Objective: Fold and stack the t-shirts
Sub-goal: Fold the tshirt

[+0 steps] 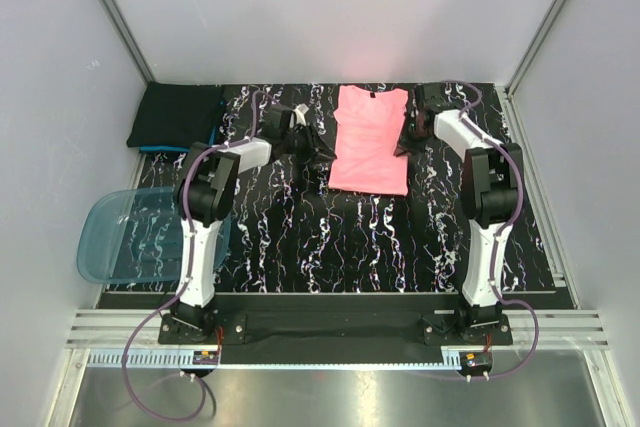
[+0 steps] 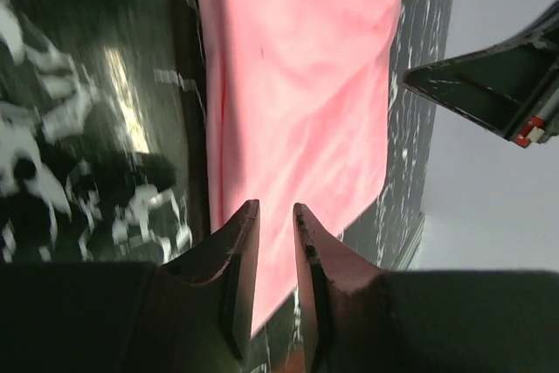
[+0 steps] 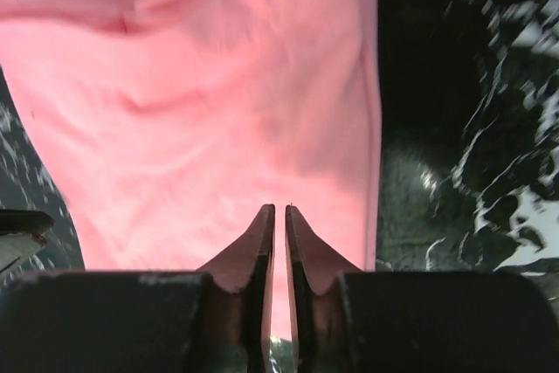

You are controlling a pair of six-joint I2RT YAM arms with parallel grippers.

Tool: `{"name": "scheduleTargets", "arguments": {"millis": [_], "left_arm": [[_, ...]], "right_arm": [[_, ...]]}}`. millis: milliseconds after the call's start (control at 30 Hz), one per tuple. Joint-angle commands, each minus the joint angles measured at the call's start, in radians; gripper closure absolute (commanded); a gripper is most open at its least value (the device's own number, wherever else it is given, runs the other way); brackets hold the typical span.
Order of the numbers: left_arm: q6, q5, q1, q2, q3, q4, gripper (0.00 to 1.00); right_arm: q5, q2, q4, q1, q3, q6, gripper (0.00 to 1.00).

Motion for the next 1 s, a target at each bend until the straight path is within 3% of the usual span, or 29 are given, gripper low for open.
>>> {"name": "scheduleTargets", "arguments": {"millis": [0,267,433,700,833,967], "left_arm": [[0.081,0.028,-0.05,-0.128,-0.06,0.026,0.73],[0.081,-0.085,-0.078,-0.177,-0.275,0.04,0.75],[0.104,-0.21,-0.081,-0.217,-0.359,0.037,0.76],[0.109,-0.239,-0.089,-0.284,-0.402,-0.012,0.75],[0.085,-0.207,-0.093,-0.333,-0.441,0.0,0.74],[0.092,-0.193,-0.093,-0.366,-0.398,-0.035,0.69]], "right_arm": [[-0.147,-0.134,-0.001,-0.003,-0.114,-0.024,0.84],[-0.155,-0.217,0.091,-0.003,-0.392,-0.007,0.83],[-0.092,-0.228,0.101,-0.003,-0.433,-0.031,0.83],[-0.042,-0.264,0.1,-0.003,-0.509,-0.042,0.82],[-0.121,-0.341,0.128,-0.003,-0.548,-0.042,0.73],[-0.197,-0.386,0.102,-0.004,-0.497,-0.036,0.72]]}}
